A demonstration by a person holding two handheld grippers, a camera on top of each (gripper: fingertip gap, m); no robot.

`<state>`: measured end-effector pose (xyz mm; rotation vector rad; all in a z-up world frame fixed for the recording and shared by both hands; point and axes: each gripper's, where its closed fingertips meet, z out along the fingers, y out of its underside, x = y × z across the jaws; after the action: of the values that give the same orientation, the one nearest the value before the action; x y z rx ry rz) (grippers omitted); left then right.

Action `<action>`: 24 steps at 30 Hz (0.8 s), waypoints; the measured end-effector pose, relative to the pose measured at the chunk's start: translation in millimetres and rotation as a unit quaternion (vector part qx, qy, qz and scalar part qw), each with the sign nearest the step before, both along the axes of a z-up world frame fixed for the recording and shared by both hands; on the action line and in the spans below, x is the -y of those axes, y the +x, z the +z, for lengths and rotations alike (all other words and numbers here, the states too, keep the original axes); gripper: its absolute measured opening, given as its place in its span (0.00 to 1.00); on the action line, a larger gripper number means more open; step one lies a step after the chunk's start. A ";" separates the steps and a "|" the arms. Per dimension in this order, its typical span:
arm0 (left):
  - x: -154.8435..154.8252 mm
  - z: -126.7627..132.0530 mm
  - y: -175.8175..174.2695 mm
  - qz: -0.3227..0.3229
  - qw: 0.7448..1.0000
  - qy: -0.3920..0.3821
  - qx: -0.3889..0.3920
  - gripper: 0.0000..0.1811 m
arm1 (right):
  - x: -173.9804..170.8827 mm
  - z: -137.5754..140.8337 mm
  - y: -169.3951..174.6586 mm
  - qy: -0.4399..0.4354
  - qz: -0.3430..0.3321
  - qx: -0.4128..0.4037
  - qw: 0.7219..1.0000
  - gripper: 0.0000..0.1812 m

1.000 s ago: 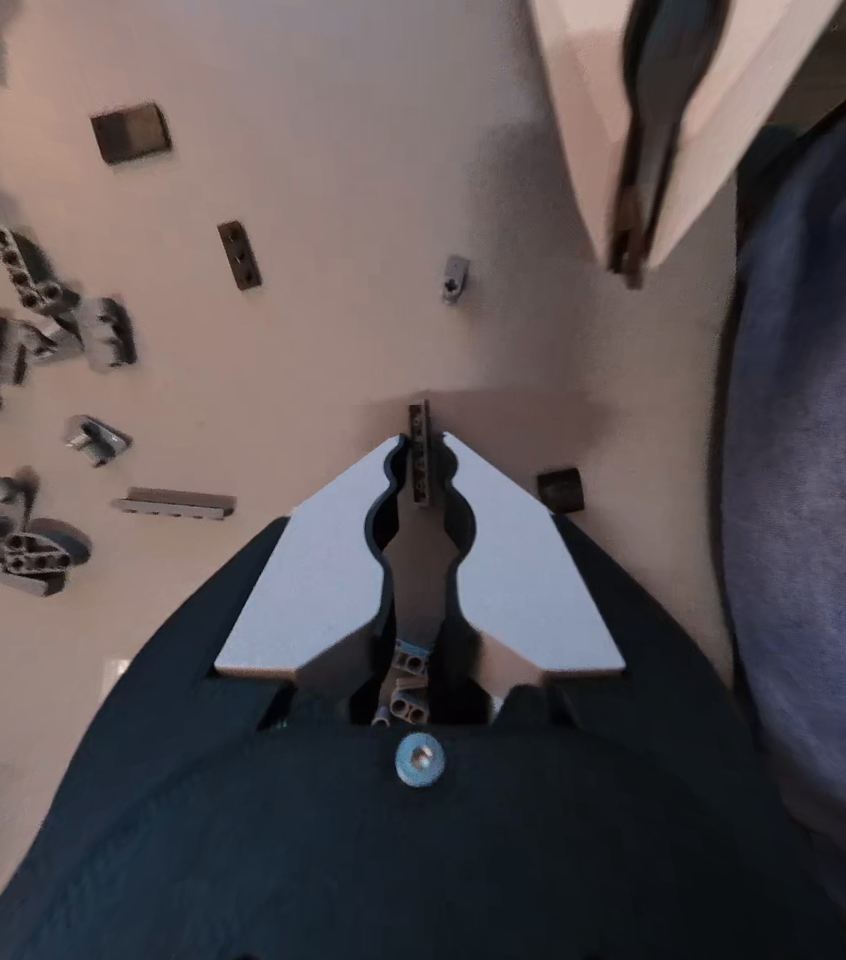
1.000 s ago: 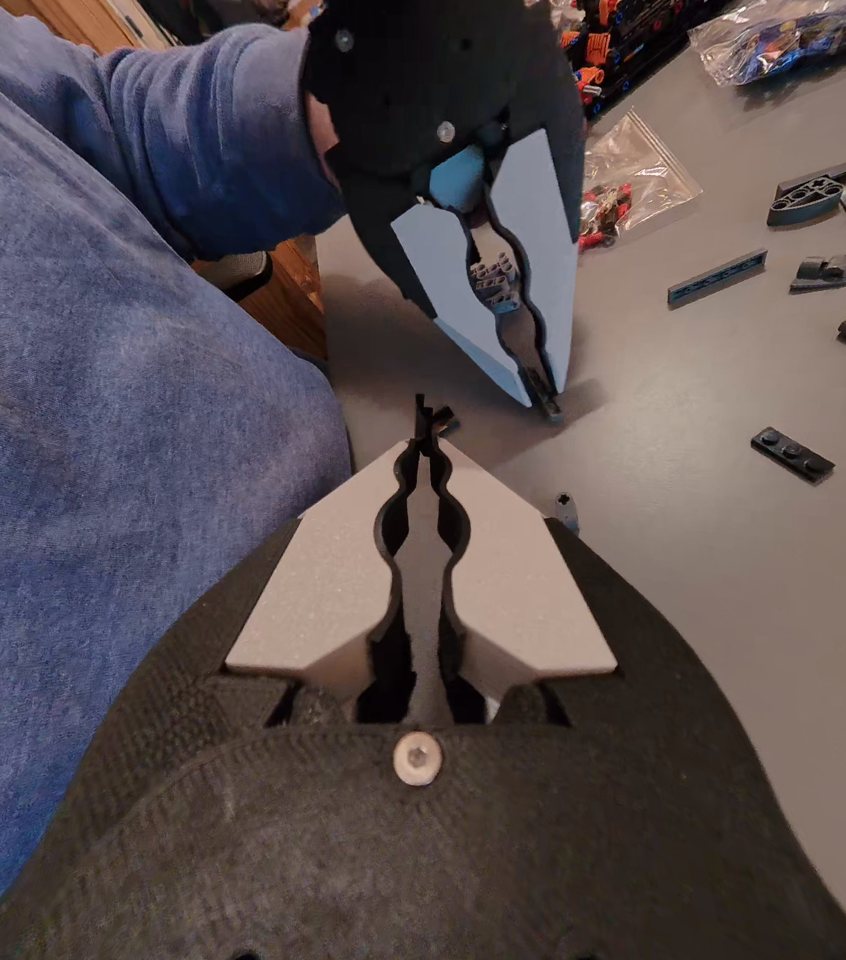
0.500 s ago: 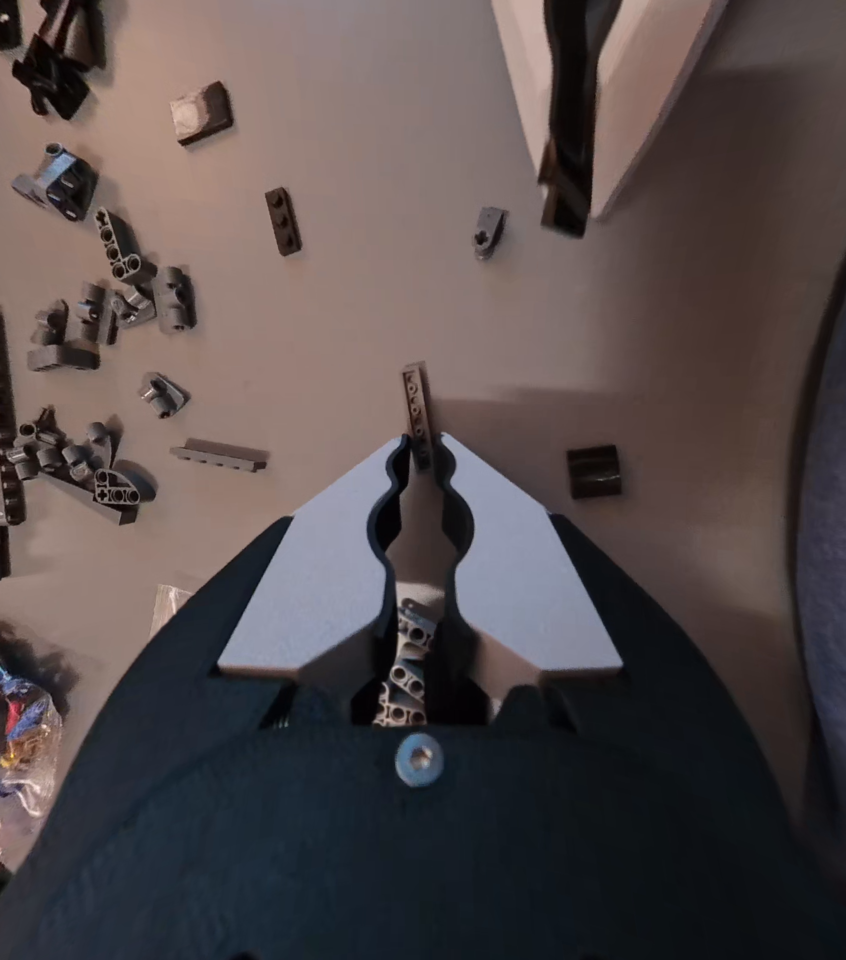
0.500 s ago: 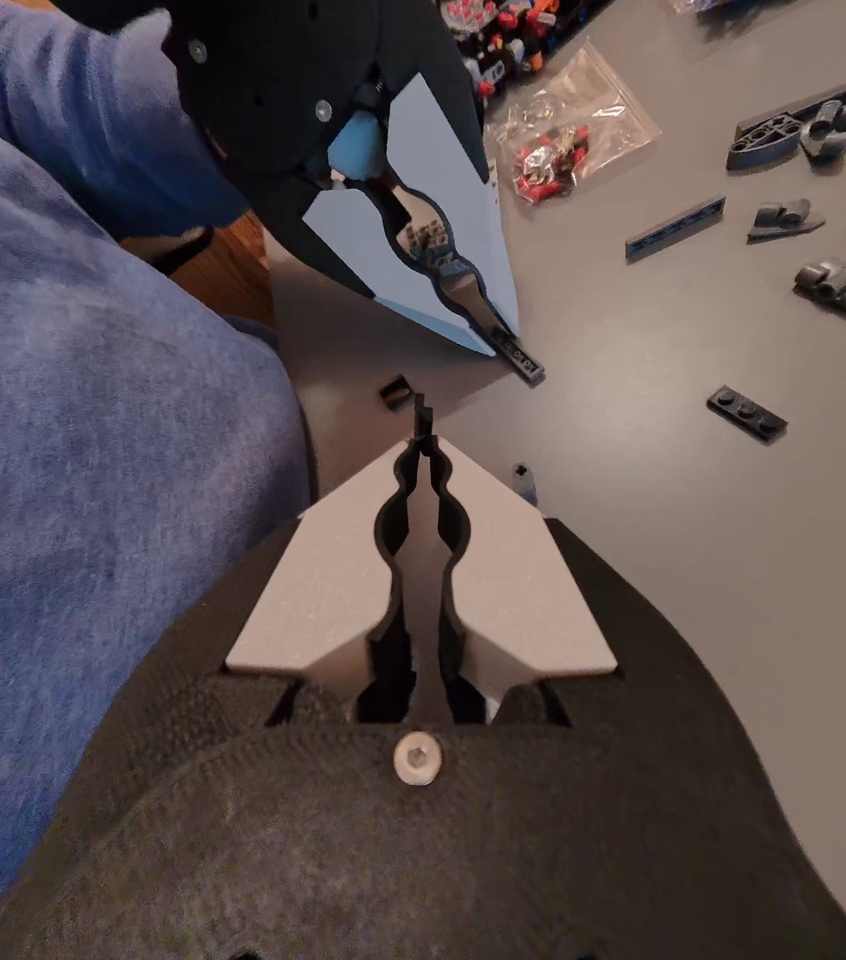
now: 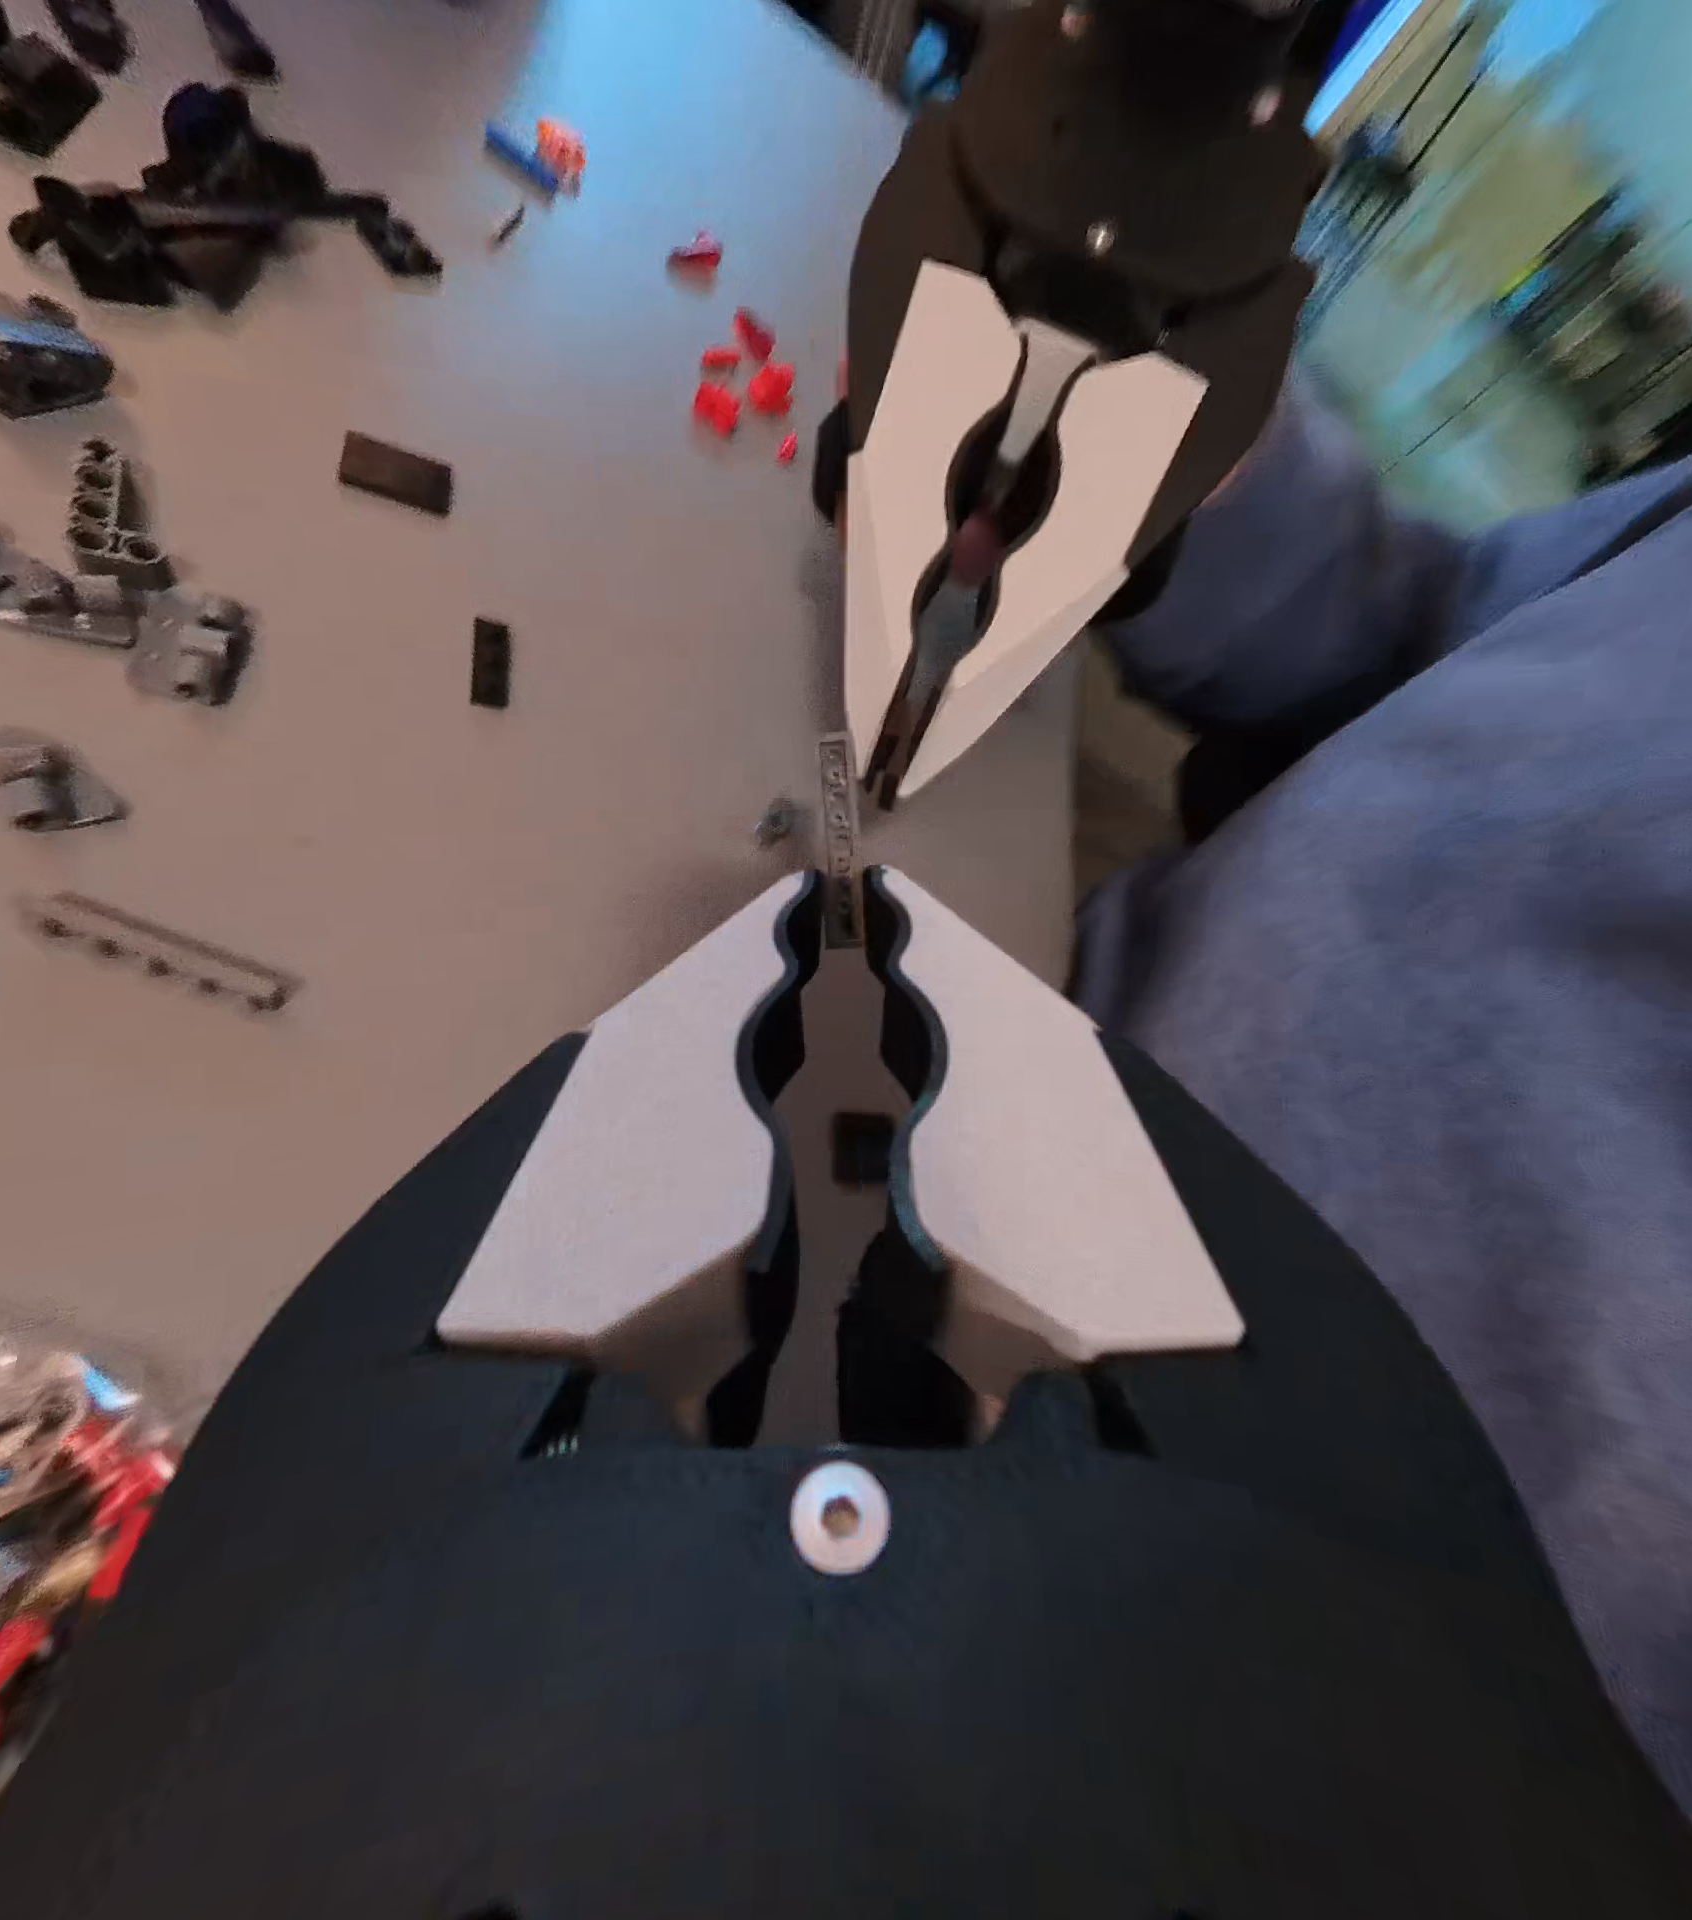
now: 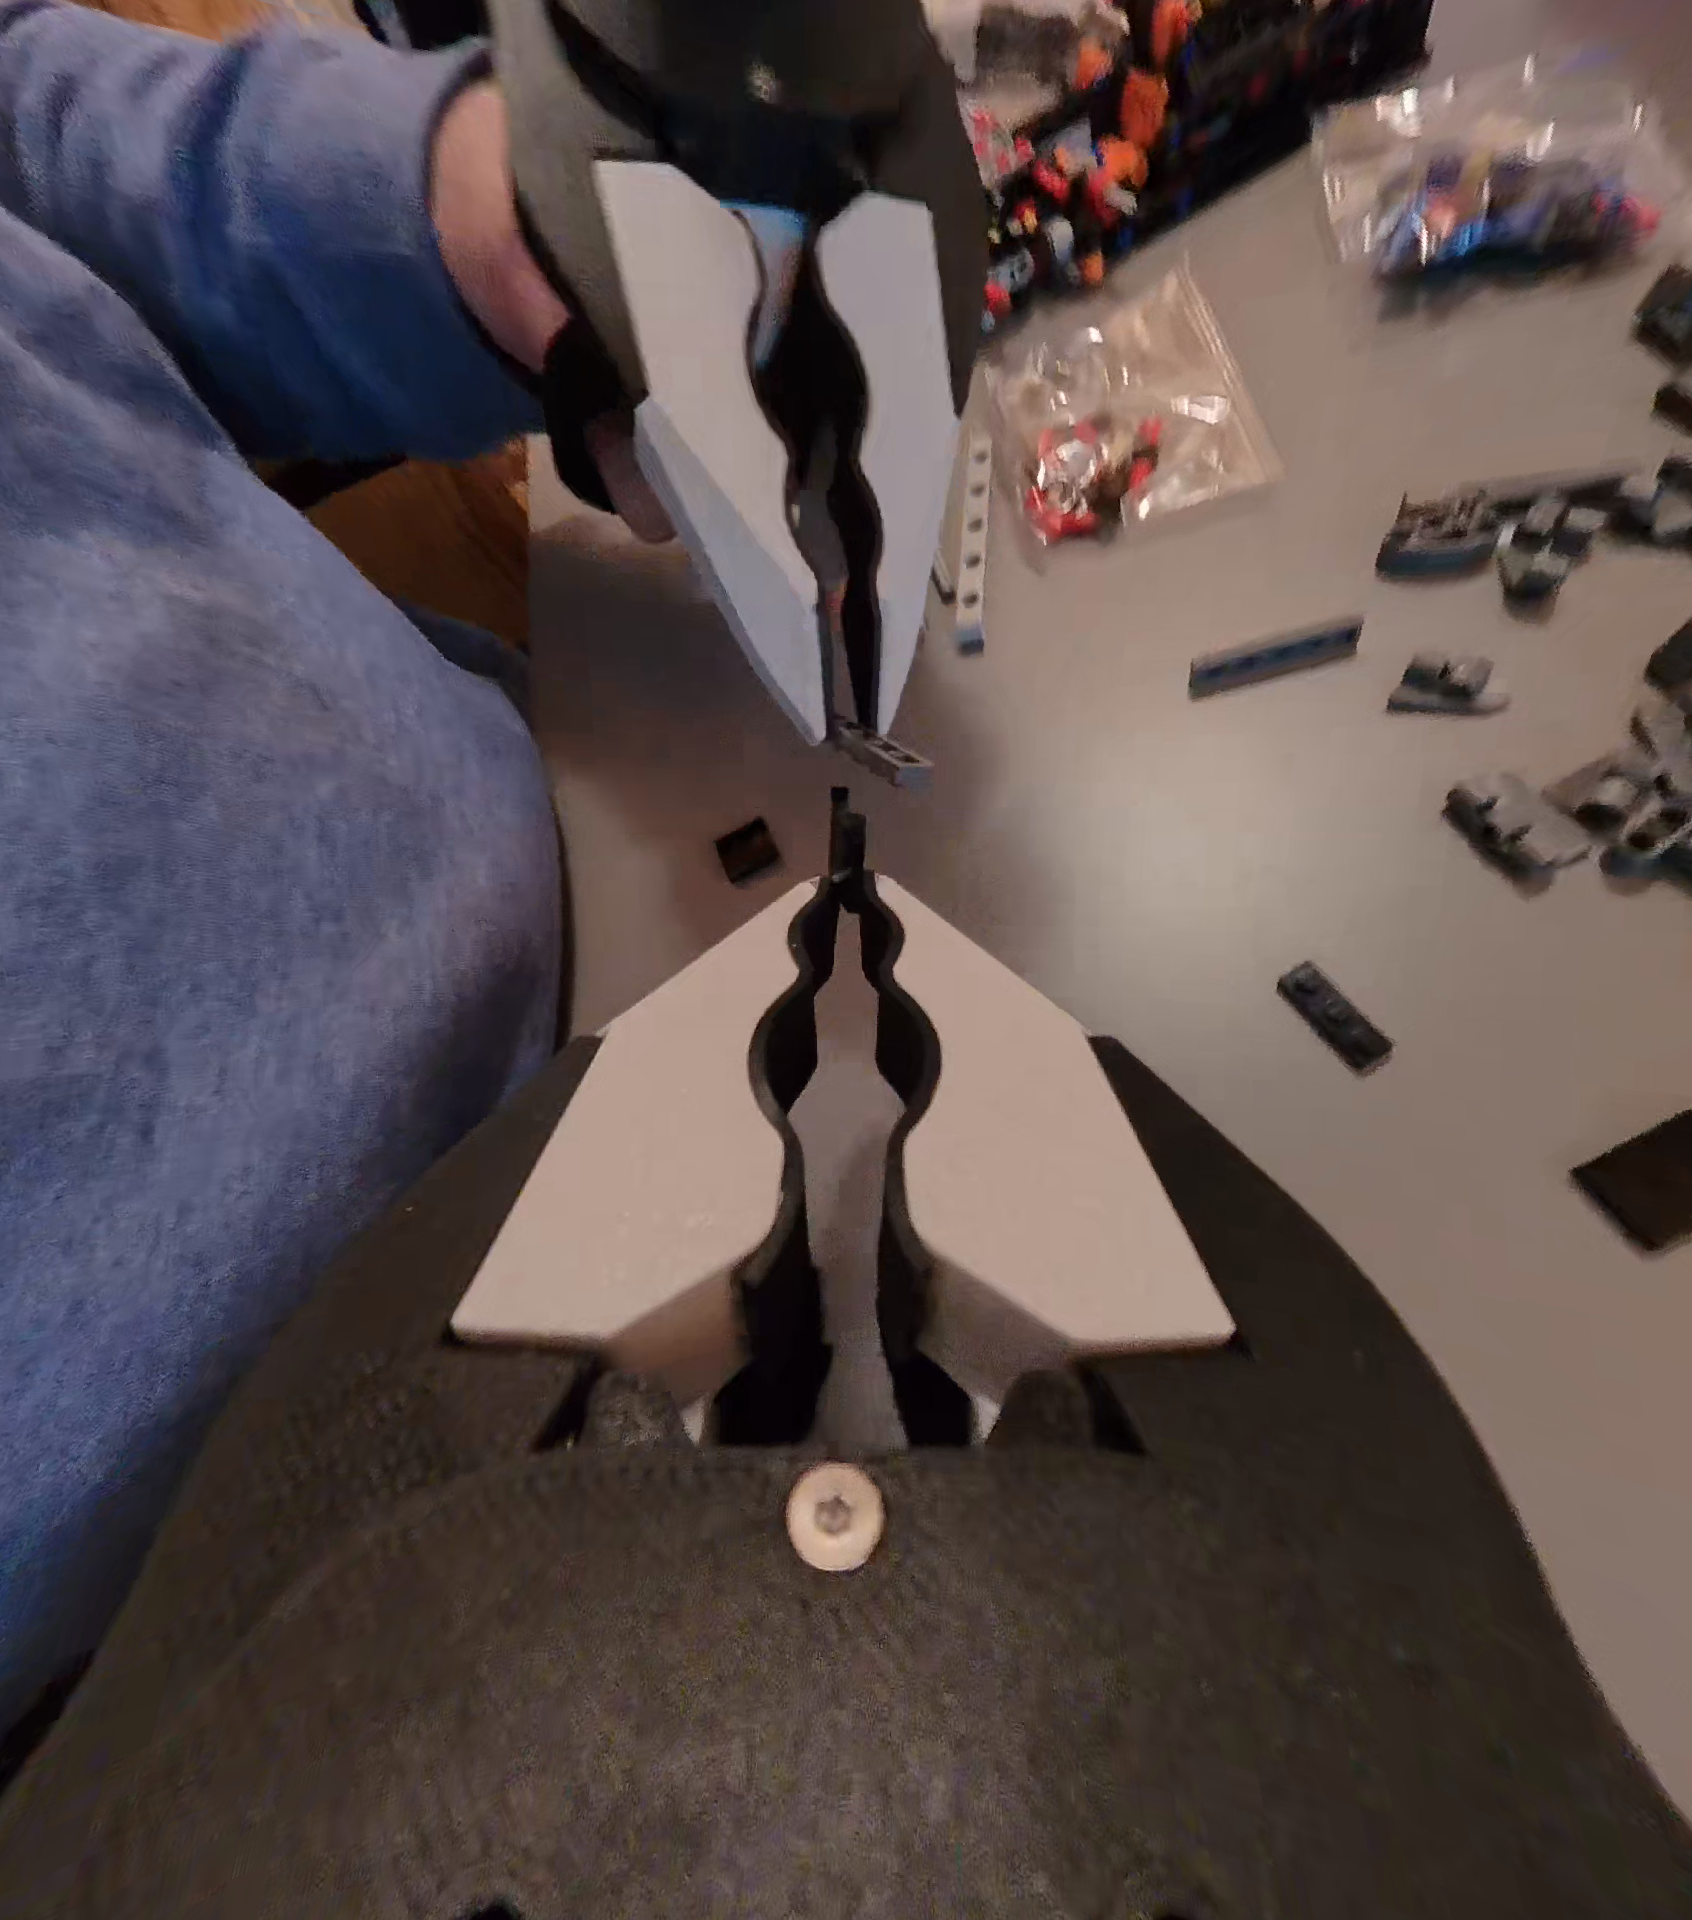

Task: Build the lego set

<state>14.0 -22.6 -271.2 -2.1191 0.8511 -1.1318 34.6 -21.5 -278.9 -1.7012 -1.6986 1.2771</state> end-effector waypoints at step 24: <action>20.1 24.8 7.1 -0.115 0.973 -0.145 0.139 0.03 | 2.1 23.4 -3.5 0.269 0.204 -0.045 0.940 0.01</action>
<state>21.1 -42.7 -246.4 -2.0516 0.8540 -1.7207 31.1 -23.6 -255.5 -0.9938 -2.1635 0.8986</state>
